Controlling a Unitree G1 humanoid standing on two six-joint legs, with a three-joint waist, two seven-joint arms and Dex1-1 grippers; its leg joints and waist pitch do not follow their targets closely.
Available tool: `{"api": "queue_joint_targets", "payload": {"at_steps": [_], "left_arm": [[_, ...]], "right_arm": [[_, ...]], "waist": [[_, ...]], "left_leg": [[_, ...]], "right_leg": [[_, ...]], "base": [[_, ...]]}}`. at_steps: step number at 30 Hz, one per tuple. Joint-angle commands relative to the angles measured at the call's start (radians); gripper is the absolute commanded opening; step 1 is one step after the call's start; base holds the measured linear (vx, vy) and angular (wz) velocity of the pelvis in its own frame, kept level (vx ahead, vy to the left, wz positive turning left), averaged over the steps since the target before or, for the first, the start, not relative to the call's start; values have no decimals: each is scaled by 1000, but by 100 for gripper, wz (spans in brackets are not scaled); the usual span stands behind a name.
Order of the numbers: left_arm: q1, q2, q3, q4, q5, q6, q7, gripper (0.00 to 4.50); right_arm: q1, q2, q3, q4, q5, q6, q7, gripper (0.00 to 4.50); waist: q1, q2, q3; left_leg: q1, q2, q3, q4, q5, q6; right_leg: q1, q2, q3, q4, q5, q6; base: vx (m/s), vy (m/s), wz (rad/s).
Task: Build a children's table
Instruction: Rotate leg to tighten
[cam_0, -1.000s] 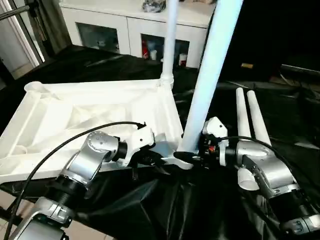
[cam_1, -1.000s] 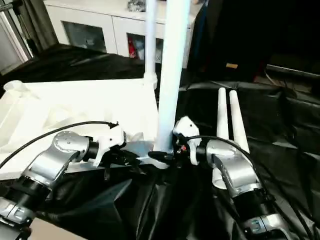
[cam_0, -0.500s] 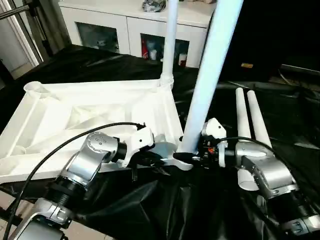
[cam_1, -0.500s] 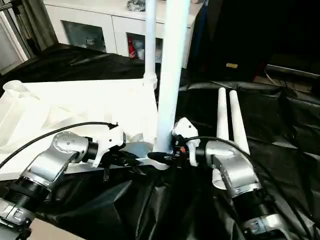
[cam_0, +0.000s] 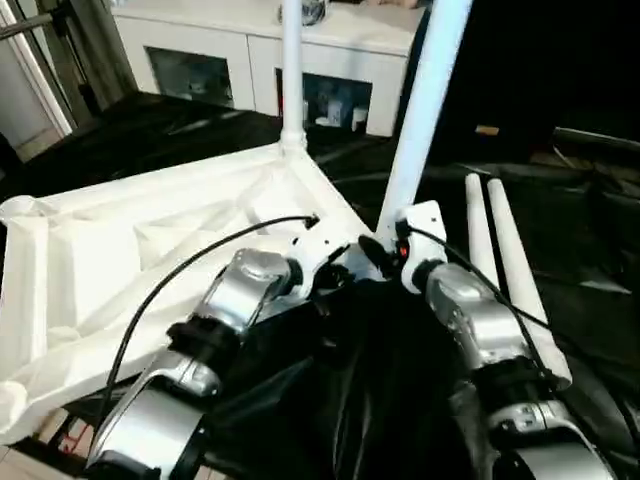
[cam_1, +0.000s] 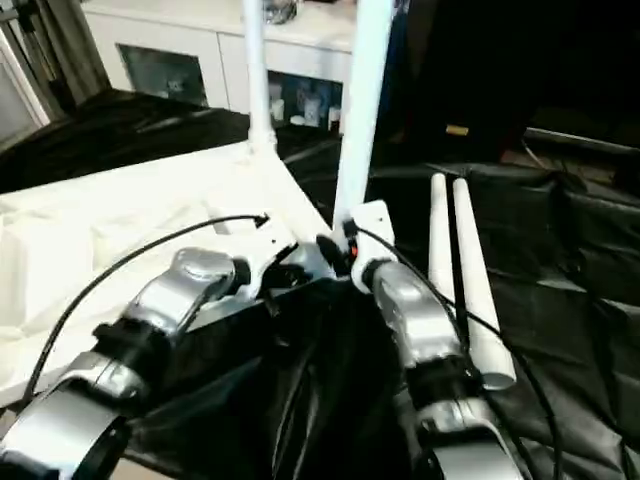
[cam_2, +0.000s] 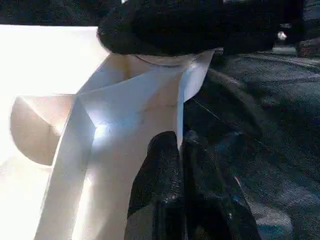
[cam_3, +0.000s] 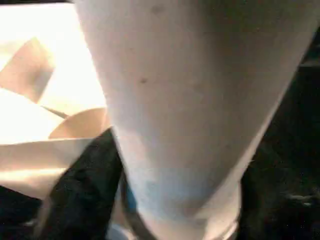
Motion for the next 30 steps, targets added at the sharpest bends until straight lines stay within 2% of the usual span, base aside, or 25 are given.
{"api": "queue_joint_targets", "payload": {"at_steps": [1,2,3,5,9,11,15,16,19,21,23,30], "left_arm": [[-55,-47,21,-19,-21,-76,47,0],[-54,-45,20,-19,-21,-76,43,0],[-45,-35,13,-27,-21,-82,21,0],[-26,-15,1,-51,-28,-99,-29,0],[10,20,-15,-99,-42,-113,-118,0],[56,71,-38,-157,-58,-144,-220,0],[87,113,-50,-195,-69,-156,-289,0],[98,129,-53,-211,-75,-160,-317,0],[131,171,-58,-269,-101,-139,-402,0],[150,197,-55,-306,-111,-130,-443,0],[157,207,-54,-319,-116,-125,-459,0],[165,226,-53,-330,-117,-121,-470,0]], "right_arm": [[8,73,90,17,34,14,87,371],[9,71,92,15,33,12,90,371],[14,54,104,4,30,7,115,389],[28,25,117,-23,40,5,172,389],[54,-30,137,-73,48,2,278,389],[90,-115,154,-139,60,-8,412,389],[108,-175,147,-174,76,-8,495,389],[113,-197,141,-185,87,-5,529,389],[126,-256,138,-210,105,-4,615,389],[133,-293,149,-223,107,-2,665,389],[134,-305,152,-224,107,1,684,389],[132,-321,173,-211,93,-10,712,321]], "waist": [[-1,-10,-65],[-1,-11,-64],[-1,-13,-63],[0,-12,-62],[2,-10,-63],[2,-11,-61],[2,-9,-61],[3,-5,-62],[4,-6,-62],[7,-6,-62],[7,-6,-61],[8,-13,-62]], "left_leg": [[-4,26,-3,-69,-95,24],[-3,27,-3,-69,-98,25],[-3,27,-2,-70,-105,26],[-3,27,-2,-70,-119,29],[-5,31,-4,-71,-112,37],[-5,33,-4,-71,-122,43],[-3,34,-2,-71,-125,50],[-2,35,-3,-71,-125,49],[-3,36,-2,-70,-125,52],[1,37,0,-69,-130,56],[-2,36,-1,-69,-125,57],[-2,34,0,-68,-117,54]], "right_leg": [[58,-79,43,-74,-135,-174],[58,-80,43,-75,-138,-175],[58,-80,44,-76,-147,-174],[59,-81,44,-79,-175,-168],[61,-83,44,-76,-156,-168],[63,-83,44,-78,-155,-170],[59,-81,44,-77,-154,-182],[57,-82,44,-77,-156,-187],[58,-81,43,-73,-133,-204],[56,-80,44,-73,-133,-210],[56,-79,43,-72,-131,-212],[56,-80,42,-74,-164,-200]], "base": [[0,0,0],[0,0,0],[0,0,0],[0,0,0],[0,0,0],[0,0,0],[0,0,0],[0,0,0],[0,0,0],[0,0,0],[0,0,0],[0,0,0]]}}
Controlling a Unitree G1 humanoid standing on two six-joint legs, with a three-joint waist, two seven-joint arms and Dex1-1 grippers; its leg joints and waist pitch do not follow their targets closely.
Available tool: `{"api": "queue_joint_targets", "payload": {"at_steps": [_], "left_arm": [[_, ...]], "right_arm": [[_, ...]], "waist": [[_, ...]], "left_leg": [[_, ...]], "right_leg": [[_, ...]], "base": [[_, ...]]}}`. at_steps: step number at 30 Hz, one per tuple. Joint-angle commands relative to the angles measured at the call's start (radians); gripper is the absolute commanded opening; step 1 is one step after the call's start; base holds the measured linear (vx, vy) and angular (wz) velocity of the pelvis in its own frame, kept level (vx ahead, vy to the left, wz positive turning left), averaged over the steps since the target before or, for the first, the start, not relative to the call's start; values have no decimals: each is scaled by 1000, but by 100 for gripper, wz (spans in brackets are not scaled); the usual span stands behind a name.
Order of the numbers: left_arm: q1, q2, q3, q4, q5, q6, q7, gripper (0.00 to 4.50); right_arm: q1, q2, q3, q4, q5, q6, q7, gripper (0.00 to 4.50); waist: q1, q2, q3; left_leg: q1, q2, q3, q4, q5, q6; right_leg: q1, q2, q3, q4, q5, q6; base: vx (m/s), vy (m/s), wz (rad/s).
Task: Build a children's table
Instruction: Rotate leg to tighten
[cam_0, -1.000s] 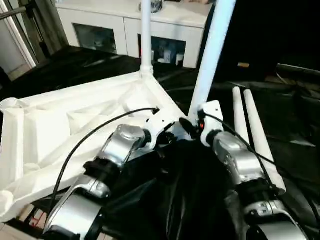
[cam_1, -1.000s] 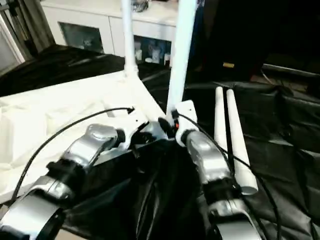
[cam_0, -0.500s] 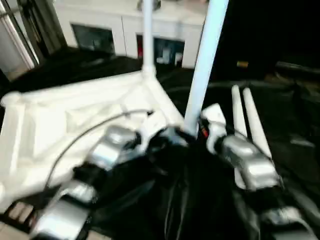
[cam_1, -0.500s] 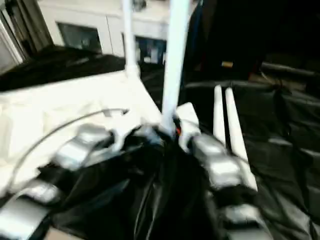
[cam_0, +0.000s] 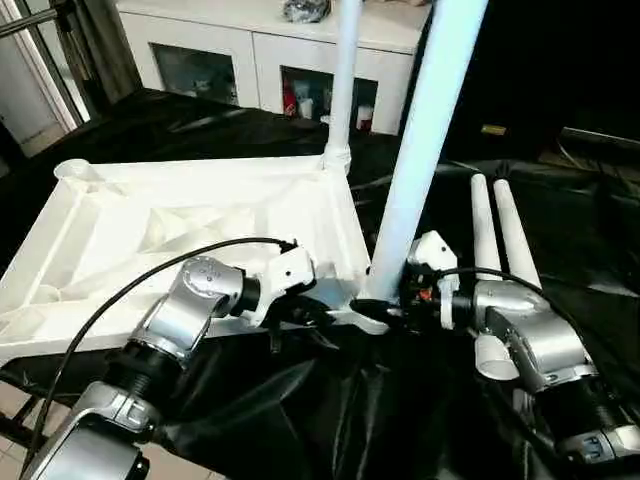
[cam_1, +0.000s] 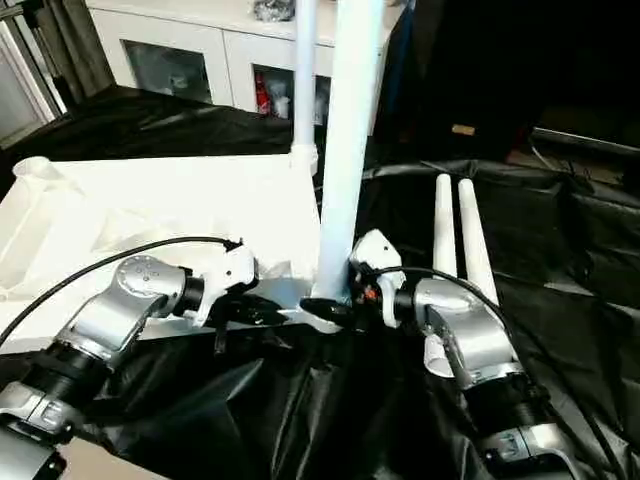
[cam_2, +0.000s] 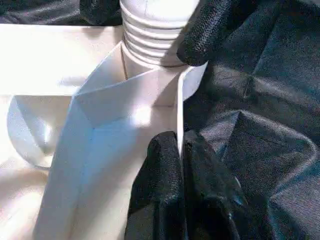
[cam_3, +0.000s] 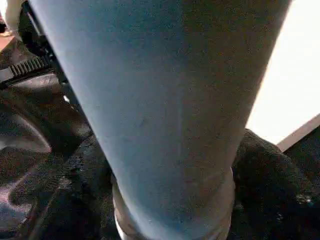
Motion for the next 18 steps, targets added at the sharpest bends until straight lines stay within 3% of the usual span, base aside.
{"api": "queue_joint_targets", "payload": {"at_steps": [1,4,9,10,14,16,18], "left_arm": [[-7,-6,-2,-57,-56,-16,-32,0],[-1,-8,1,-65,-52,-13,-28,0],[-15,-38,14,-25,-23,-6,48,0],[-28,-53,20,0,-10,10,89,0],[-82,-115,47,84,14,32,223,0],[-139,-169,59,158,37,34,330,0],[-170,-201,66,199,47,39,391,0]], "right_arm": [[6,-12,12,-8,-7,0,9,315],[13,-10,26,-18,-4,3,13,280],[16,28,15,1,-20,8,-63,271],[12,50,5,20,-29,20,-111,270],[-18,141,-41,105,-55,58,-320,270],[-55,220,-93,179,-55,68,-489,270],[-72,258,-107,208,-55,73,-558,269]], "waist": [[-1,-13,-63],[-2,-13,-64],[-3,-16,-62],[-3,-16,-62],[-12,-17,-58],[-14,-18,-56],[-12,-18,-59]], "left_leg": [[-2,33,-1,-66,-115,53],[-3,33,0,-65,-103,58],[-4,31,0,-66,-109,51],[-4,31,0,-66,-109,51],[-1,26,-1,-72,-145,16],[3,26,0,-73,-156,5],[6,27,-2,-74,-158,-1]], "right_leg": [[59,-80,44,-71,-159,-200],[58,-78,43,-69,-136,-205],[58,-79,44,-73,-167,-194],[58,-79,44,-73,-167,-194],[54,-82,43,-87,-307,-156],[49,-80,44,-93,-336,-140],[50,-84,46,-93,-335,-133]], "base": [[0,0,0],[0,0,0],[0,0,0],[0,0,0],[0,0,0],[0,0,0],[0,0,0]]}}
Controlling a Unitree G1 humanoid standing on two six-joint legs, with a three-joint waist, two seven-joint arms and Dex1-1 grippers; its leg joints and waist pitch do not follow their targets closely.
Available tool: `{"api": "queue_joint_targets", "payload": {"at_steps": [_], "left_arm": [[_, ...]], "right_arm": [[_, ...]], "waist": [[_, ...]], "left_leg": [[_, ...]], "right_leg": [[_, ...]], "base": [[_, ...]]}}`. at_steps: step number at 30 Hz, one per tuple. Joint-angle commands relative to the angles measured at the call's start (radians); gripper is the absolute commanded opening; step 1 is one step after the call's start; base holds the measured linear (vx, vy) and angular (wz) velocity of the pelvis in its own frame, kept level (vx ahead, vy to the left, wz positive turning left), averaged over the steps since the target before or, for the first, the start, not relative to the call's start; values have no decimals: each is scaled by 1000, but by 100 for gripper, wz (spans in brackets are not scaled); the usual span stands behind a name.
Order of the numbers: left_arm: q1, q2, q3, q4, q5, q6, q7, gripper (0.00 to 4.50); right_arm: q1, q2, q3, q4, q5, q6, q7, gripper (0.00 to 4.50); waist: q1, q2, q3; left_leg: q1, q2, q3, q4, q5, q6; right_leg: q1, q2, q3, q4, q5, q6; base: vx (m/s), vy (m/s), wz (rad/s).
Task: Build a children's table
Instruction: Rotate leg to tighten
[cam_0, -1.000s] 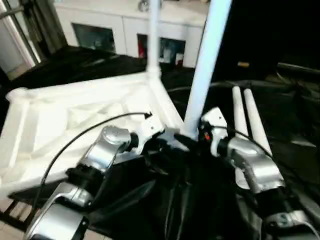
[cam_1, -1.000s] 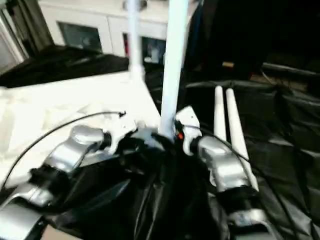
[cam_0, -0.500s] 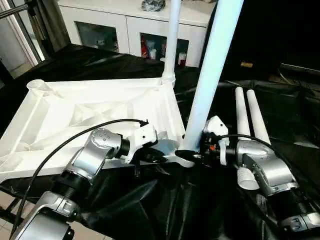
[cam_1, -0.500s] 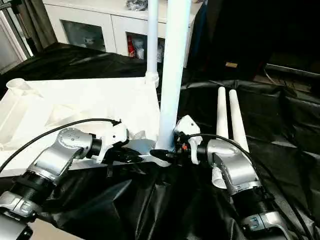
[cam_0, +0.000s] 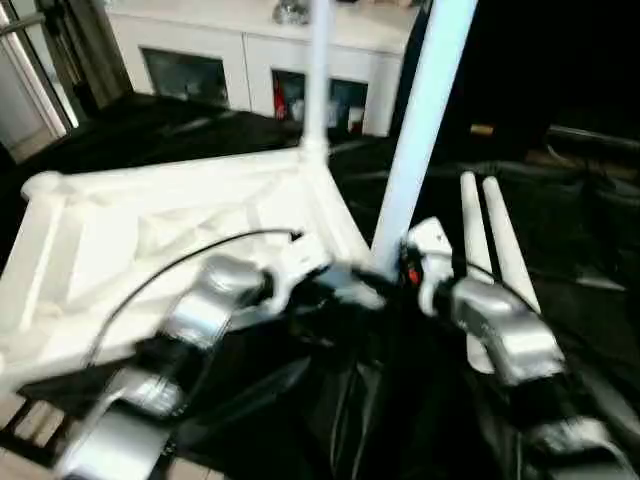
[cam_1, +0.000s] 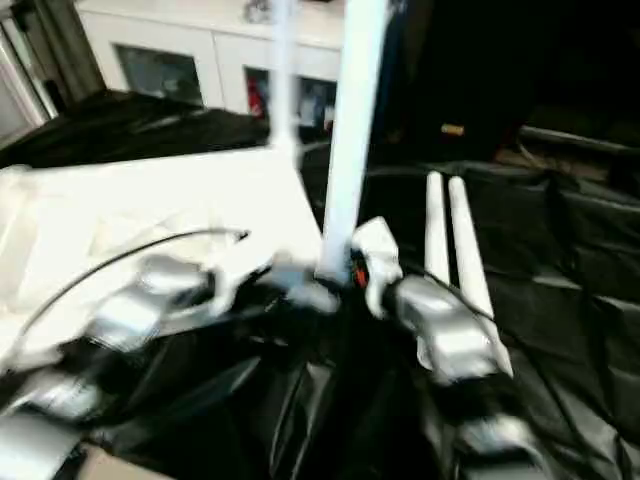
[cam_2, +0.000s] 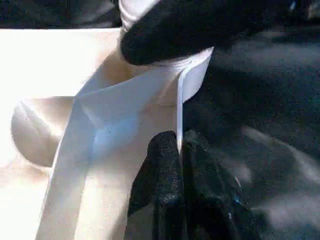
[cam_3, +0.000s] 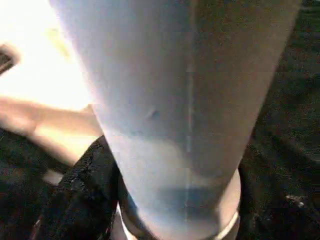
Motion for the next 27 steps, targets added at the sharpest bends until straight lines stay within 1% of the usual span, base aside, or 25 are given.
{"api": "queue_joint_targets", "payload": {"at_steps": [1,2,3,4,5,6,7,8,9,11,12,13,14,15,16,18,19,20,21,22,23,24,25,26,27], "left_arm": [[-74,-65,53,27,-17,-8,120,0],[-74,-65,53,27,-17,-8,120,0],[-101,-99,61,59,-20,-2,156,0],[-114,-115,63,76,-19,-5,173,0],[-120,-123,61,83,-19,-9,176,0],[-124,-130,60,89,-18,-18,171,0],[-125,-133,59,92,-18,-21,168,0],[-126,-134,59,93,-18,-22,168,0],[-123,-133,57,91,-22,-32,153,0],[-116,-125,51,86,-26,-45,125,0],[-104,-111,45,78,-28,-65,92,0],[-98,-104,42,72,-29,-68,79,0],[-95,-101,41,68,-29,-69,73,0],[-74,-75,32,45,-29,-90,34,0],[-68,-69,31,38,-30,-93,23,0],[-37,-35,29,-8,-49,-96,-40,0],[-27,-24,28,-25,-57,-93,-64,0],[-27,-24,28,-25,-57,-93,-64,0],[-12,-7,24,-48,-66,-91,-96,0],[0,7,19,-66,-70,-89,-120,0],[9,18,14,-80,-71,-90,-136,0],[29,40,7,-104,-74,-99,-170,0],[39,53,3,-117,-78,-102,-193,0],[48,62,0,-131,-81,-101,-210,0],[63,78,-5,-155,-88,-96,-243,0]], "right_arm": [[-3,63,22,68,-18,29,-87,269],[-3,63,22,68,-18,29,-87,269],[-17,99,29,87,-30,18,-119,269],[-26,120,33,97,-38,14,-131,269],[-30,132,36,98,-37,13,-125,269],[-33,142,42,95,-35,7,-110,269],[-34,145,45,95,-35,4,-105,269],[-34,146,46,95,-35,3,-103,325],[-35,146,49,93,-34,0,-96,339],[-36,138,55,87,-30,-7,-79,341],[-34,126,54,76,-31,-24,-56,348],[-31,119,54,67,-27,-25,-39,367],[-29,116,54,63,-25,-26,-31,367],[-17,77,69,36,-21,-31,36,380],[-14,67,74,29,-22,-33,53,380],[10,-3,108,-7,-30,-55,157,380],[17,-25,115,-16,-32,-60,188,380],[17,-25,115,-16,-32,-60,188,380],[25,-54,123,-26,-33,-74,231,380],[30,-75,125,-33,-32,-82,264,380],[35,-90,124,-40,-27,-83,290,380],[42,-119,114,-58,-12,-84,346,380],[42,-131,107,-63,-4,-85,367,380],[44,-139,104,-69,2,-84,381,380],[44,-152,100,-74,8,-86,399,380]], "waist": [[-1,-14,-60],[-3,-15,-60],[0,-14,-62],[0,-14,-63],[1,-14,-65],[3,-14,-65],[3,-14,-65],[4,-14,-65],[3,-13,-65],[2,-13,-63],[2,-16,-62],[3,-15,-62],[2,-14,-62],[3,-14,-62],[3,-15,-63],[3,-15,-64],[4,-15,-64],[3,-17,-64],[2,-15,-62],[3,-16,-62],[3,-16,-62],[3,-16,-61],[3,-16,-61],[2,-14,-62],[1,-15,-61]], "left_leg": [[-1,27,-3,-73,-152,2],[-4,25,-2,-73,-144,3],[-5,25,-2,-71,-132,2],[-3,24,-1,-70,-128,4],[-4,24,-2,-70,-116,6],[-6,25,-2,-68,-106,18],[-6,25,-2,-68,-106,18],[-7,26,-2,-68,-100,24],[-7,26,-2,-69,-107,26],[-6,27,-2,-70,-125,27],[-7,26,-2,-71,-136,28],[-6,27,-2,-71,-141,28],[-8,27,-3,-72,-141,29],[-7,28,-3,-72,-139,30],[-7,29,-4,-72,-137,33],[-11,31,-3,-70,-121,46],[-10,32,-4,-70,-117,47],[-10,31,-2,-69,-112,51],[-10,31,-1,-68,-117,52],[-11,31,-2,-69,-120,52],[-10,32,-2,-69,-129,51],[-8,34,-1,-69,-136,57],[-8,35,-2,-70,-137,59],[-8,35,-1,-69,-133,61],[-8,34,0,-69,-130,62]], "right_leg": [[49,-81,46,-90,-302,-141],[50,-79,46,-89,-286,-143],[53,-80,45,-86,-262,-146],[50,-79,46,-86,-250,-149],[54,-80,45,-81,-218,-158],[56,-80,45,-78,-173,-167],[56,-80,45,-78,-173,-167],[57,-80,44,-75,-151,-172],[56,-80,43,-76,-150,-177],[57,-82,44,-79,-174,-177],[58,-82,44,-82,-199,-170],[57,-85,45,-84,-213,-167],[57,-83,44,-84,-221,-161],[57,-84,45,-85,-221,-159],[59,-84,44,-83,-216,-159],[59,-82,44,-78,-169,-164],[60,-84,43,-77,-163,-167],[60,-82,43,-76,-157,-171],[57,-83,43,-77,-164,-180],[59,-84,43,-78,-173,-181],[58,-85,43,-79,-191,-180],[57,-84,44,-80,-196,-181],[57,-84,43,-80,-197,-182],[56,-83,44,-79,-191,-186],[54,-81,43,-79,-188,-191]], "base": [[0,0,0],[0,0,0],[0,0,0],[0,0,0],[0,0,0],[0,0,0],[0,0,0],[0,0,0],[0,0,0],[0,0,0],[0,0,0],[0,0,0],[0,0,0],[0,0,0],[0,0,0],[0,0,0],[0,0,0],[0,0,0],[0,0,0],[0,0,0],[0,0,0],[0,0,0],[0,0,0],[0,0,0],[0,0,0]]}}
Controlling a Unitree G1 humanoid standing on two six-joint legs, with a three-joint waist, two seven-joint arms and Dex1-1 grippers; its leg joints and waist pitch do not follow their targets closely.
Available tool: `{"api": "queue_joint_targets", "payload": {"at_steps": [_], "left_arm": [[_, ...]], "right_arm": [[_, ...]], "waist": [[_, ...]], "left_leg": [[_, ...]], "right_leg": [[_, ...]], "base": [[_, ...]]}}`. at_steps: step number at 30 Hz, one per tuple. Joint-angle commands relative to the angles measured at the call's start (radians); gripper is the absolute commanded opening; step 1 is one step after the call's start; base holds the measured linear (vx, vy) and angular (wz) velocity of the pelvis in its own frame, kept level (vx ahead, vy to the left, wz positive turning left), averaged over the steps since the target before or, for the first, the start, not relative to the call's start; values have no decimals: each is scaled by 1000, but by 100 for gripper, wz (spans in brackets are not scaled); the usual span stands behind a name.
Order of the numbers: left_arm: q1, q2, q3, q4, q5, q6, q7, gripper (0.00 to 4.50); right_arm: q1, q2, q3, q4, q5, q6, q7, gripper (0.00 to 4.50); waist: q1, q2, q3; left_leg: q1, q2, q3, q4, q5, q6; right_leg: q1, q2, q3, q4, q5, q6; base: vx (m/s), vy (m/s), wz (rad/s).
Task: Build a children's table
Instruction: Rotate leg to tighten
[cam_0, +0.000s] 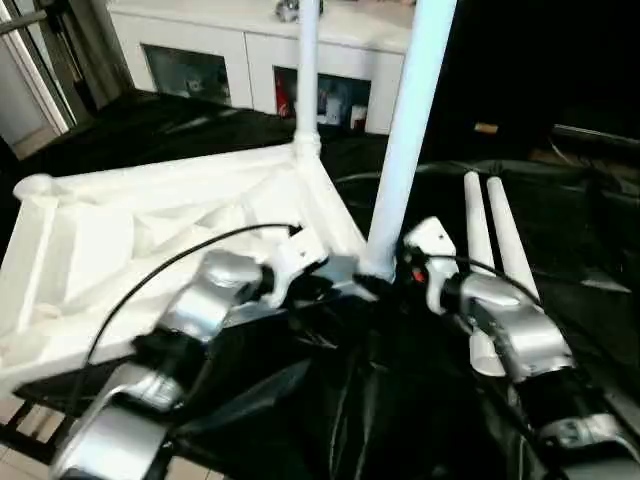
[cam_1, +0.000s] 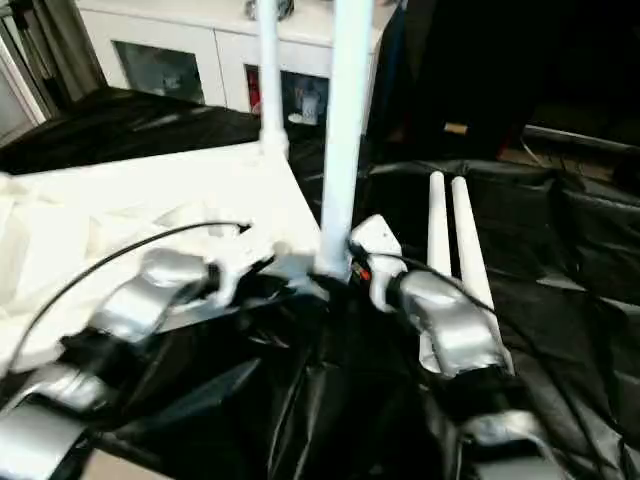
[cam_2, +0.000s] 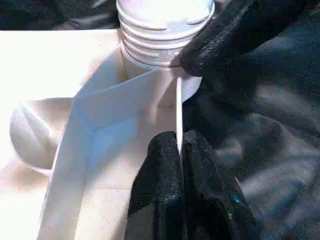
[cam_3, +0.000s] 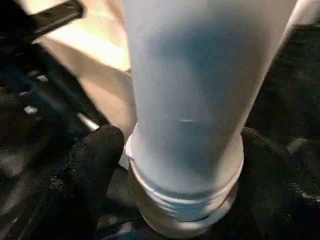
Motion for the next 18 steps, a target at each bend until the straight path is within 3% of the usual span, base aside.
{"api": "queue_joint_targets", "payload": {"at_steps": [1,3,7,18], "left_arm": [[8,-12,-16,-72,-71,-45,-68,0],[24,3,-18,-99,-77,-35,-96,0],[47,20,-17,-137,-87,-19,-124,0],[69,32,-20,-172,-80,3,-121,0]], "right_arm": [[10,-4,19,-30,25,0,47,380],[13,-19,20,-34,29,-7,65,380],[20,-33,22,-39,43,-15,109,380],[49,-28,43,-65,51,-4,138,293]], "waist": [[0,-14,-63],[2,-12,-63],[3,-14,-63],[4,-15,-63]], "left_leg": [[-1,36,-2,-66,-128,58],[5,37,1,-64,-127,61],[0,36,0,-65,-126,60],[0,34,2,-65,-122,57]], "right_leg": [[56,-83,44,-73,-181,-196],[51,-81,44,-73,-162,-207],[56,-80,42,-69,-146,-210],[55,-80,43,-73,-180,-193]], "base": [[0,0,0],[0,0,0],[0,0,0],[0,0,0]]}}
